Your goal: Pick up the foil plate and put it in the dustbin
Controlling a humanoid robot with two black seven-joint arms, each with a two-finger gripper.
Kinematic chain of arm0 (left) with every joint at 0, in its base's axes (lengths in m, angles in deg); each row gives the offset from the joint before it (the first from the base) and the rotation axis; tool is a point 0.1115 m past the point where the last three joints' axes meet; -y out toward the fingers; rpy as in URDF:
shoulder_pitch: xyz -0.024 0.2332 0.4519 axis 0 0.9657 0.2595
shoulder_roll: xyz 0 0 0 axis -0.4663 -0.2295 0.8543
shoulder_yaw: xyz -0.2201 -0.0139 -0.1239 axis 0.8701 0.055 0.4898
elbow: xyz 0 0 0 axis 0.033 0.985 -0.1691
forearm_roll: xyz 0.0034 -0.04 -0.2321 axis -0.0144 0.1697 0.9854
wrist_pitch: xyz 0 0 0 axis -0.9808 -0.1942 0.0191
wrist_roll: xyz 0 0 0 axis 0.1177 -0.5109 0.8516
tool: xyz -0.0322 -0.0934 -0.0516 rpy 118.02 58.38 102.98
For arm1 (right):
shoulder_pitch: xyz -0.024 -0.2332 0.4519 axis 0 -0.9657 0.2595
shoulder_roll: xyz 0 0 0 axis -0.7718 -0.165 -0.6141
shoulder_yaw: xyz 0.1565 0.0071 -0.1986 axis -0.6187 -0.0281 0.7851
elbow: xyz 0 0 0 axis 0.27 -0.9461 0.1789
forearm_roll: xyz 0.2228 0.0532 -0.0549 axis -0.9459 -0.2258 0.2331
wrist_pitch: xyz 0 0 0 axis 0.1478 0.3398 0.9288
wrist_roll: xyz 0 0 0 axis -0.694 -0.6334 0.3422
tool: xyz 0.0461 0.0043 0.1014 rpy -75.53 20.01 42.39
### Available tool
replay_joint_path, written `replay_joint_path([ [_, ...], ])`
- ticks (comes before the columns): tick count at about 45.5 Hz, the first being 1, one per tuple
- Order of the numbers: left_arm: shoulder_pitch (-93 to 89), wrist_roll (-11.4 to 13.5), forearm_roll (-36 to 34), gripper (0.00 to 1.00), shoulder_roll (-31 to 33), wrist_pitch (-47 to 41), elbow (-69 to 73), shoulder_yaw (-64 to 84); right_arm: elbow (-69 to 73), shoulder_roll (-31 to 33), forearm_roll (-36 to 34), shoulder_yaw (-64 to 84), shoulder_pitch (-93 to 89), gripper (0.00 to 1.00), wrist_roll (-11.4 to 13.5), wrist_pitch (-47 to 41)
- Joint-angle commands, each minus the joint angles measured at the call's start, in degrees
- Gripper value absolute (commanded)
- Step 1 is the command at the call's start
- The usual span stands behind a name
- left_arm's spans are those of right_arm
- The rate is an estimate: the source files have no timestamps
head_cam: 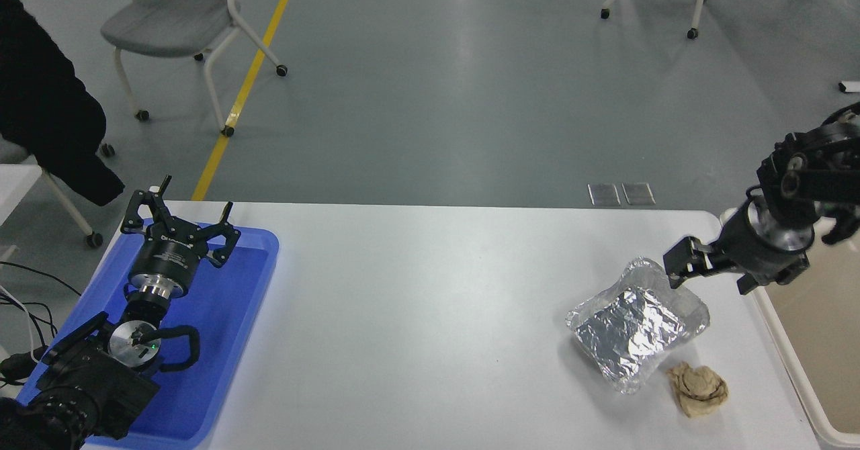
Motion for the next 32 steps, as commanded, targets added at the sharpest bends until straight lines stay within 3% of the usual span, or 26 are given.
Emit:
replay_joint_path([
  [1, -0.01, 0.00, 0.00, 1.00, 0.00, 0.00, 0.03, -0.01, -9.80, -0.99, 0.92, -8.37, -15.38, 1.00, 2.98, 3.96],
  [24, -0.01, -0.08, 0.00, 1.00, 0.00, 0.00, 0.03, -0.01, -13.06, -6.61, -0.75, -17.52, -22.69, 1.00, 5.53, 10.11],
  [28, -0.01, -0.08, 0.00, 1.00, 0.00, 0.00, -0.15, -0.01, -13.23, -7.05, -0.84, -17.61, -22.69, 0.95, 5.71, 11.07],
  [32, -0.01, -0.08, 0.00, 1.00, 0.00, 0.00, 0.03, -0.01, -13.23, -7.32, -0.75, -17.52, -22.69, 0.79, 5.71, 11.43],
])
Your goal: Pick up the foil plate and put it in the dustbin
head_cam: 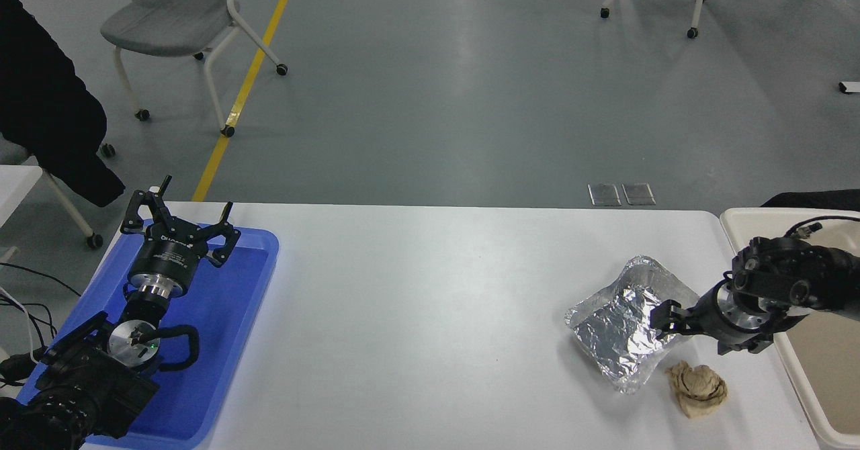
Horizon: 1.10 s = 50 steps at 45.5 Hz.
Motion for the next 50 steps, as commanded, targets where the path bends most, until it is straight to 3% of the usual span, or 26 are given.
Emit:
replay_joint_path([
  [1, 0.00, -0.02, 0.00, 1.00, 0.00, 0.00, -0.13, 0.00, -0.90, -1.58, -0.31, -1.48, -1.26, 0.76, 0.53, 2.31],
  [4, 0.00, -0.02, 0.00, 1.00, 0.00, 0.00, 0.05, 0.00, -0.90, -1.58, -0.31, -1.39, -1.26, 0.56, 0.62, 2.22],
  [5, 0.00, -0.02, 0.00, 1.00, 0.00, 0.00, -0.13, 0.00, -0.99, -1.58, -0.31, -1.39, -1.17, 0.54, 0.62, 2.22],
  [16, 0.00, -0.02, 0.00, 1.00, 0.00, 0.00, -0.13, 0.00, -0.64, -0.79, -0.31, -0.87, -1.17, 0.53, 1.41, 2.04],
  [19, 0.00, -0.02, 0.00, 1.00, 0.00, 0.00, 0.05, 0.00, -0.64, -0.62, -0.31, -0.86, -1.17, 0.48, 1.41, 2.04],
  [21, 0.00, -0.02, 0.00, 1.00, 0.00, 0.00, -0.13, 0.00, -0.64, -0.61, -0.31, -0.86, -1.08, 0.34, 1.41, 2.04],
  [23, 0.00, -0.02, 0.00, 1.00, 0.00, 0.00, -0.13, 0.00, -0.64, -0.61, -0.31, -0.78, -1.08, 0.07, 1.41, 2.04],
  [24, 0.00, -0.02, 0.00, 1.00, 0.00, 0.00, 0.05, 0.00, -0.64, -0.61, -0.31, -0.78, -0.99, 0.00, 1.41, 2.04],
  [43, 0.00, -0.02, 0.00, 1.00, 0.00, 0.00, -0.13, 0.00, 1.03, 0.00, -0.57, 1.77, 4.01, 0.00, 1.41, 0.55],
  [50, 0.00, -0.02, 0.00, 1.00, 0.00, 0.00, 0.05, 0.00, 4.63, 0.70, -5.22, 6.51, 11.21, 0.00, 1.41, -1.21],
])
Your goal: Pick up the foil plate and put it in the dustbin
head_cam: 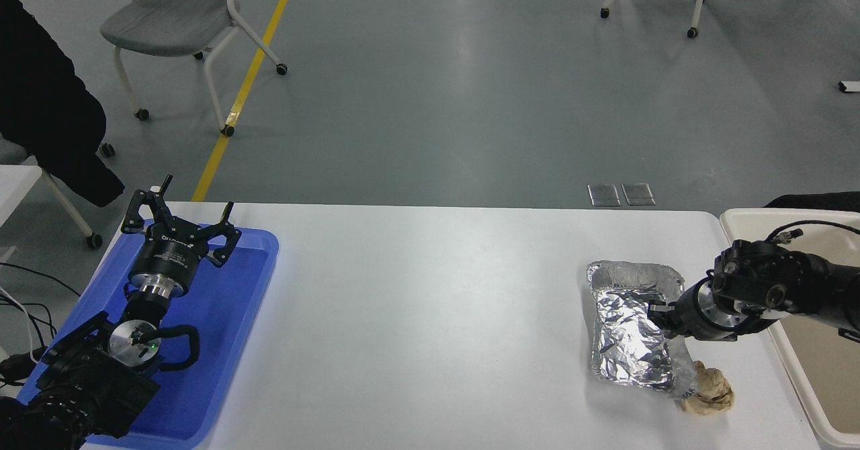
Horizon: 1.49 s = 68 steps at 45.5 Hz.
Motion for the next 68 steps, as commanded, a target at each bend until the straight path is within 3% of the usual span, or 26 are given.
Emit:
replay_joint_path([
  [1, 0.02, 0.00, 0.00, 1.00, 0.01, 0.00, -0.06, 0.00, 4.47, 0.73, -4.66, 6.08, 8.91, 0.00, 0.02, -2.07],
  [24, 0.02, 0.09, 0.00, 1.00, -0.08, 0.00, 0.11, 0.00, 27.85, 3.20, -10.73, 27.00, 49.07, 0.00, -0.33, -8.75],
  [39, 0.02, 0.09, 0.00, 1.00, -0.08, 0.00, 0.11, 0.00, 29.27, 3.99, -10.12, 31.49, 64.55, 0.00, -0.16, -18.77],
  [53, 0.02, 0.00, 0.00, 1.00, -0.08, 0.00, 0.11, 0.00, 29.88, 5.04, -9.41, 34.56, 67.81, 0.00, -0.07, -20.44],
  [59, 0.02, 0.00, 0.00, 1.00, -0.08, 0.00, 0.11, 0.00, 29.35, 9.07, -4.94, 35.53, 67.10, 0.00, -0.16, -20.27],
  [68, 0.02, 0.00, 0.00, 1.00, -0.08, 0.00, 0.11, 0.00, 23.57, 22.08, 8.24, 34.13, 61.58, 0.00, -0.60, -19.83],
])
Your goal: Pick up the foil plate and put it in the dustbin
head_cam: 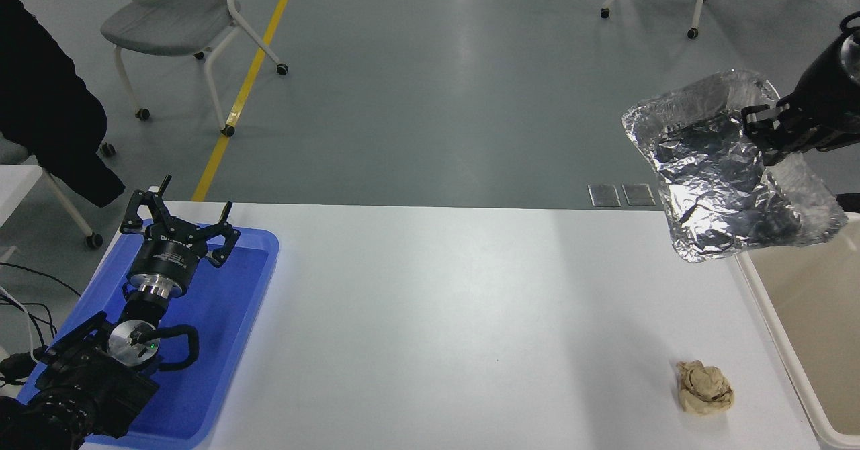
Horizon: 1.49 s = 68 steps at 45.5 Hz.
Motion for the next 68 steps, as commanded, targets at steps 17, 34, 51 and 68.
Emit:
replay_joint_path([
  [17, 0.00, 0.07, 0.00, 1.00, 0.00, 0.00, 0.01, 0.00, -34.57, 22.50, 22.03, -29.13, -40.93, 0.00, -3.07, 4.03],
  [34, 0.00, 0.07, 0.00, 1.00, 0.00, 0.00, 0.01, 0.00, -51.89, 10.73, 20.89, -56.04, -79.08, 0.00, -2.98, 25.12],
  [51, 0.00, 0.07, 0.00, 1.00, 0.00, 0.00, 0.01, 0.00, -56.91, 1.58, 17.11, -64.66, -91.05, 0.00, -3.24, 32.42],
  [68, -0.09, 0.07, 0.00, 1.00, 0.00, 0.00, -0.17, 0.00, -60.60, 0.00, 17.11, -65.28, -90.88, 1.00, -5.09, 32.25],
])
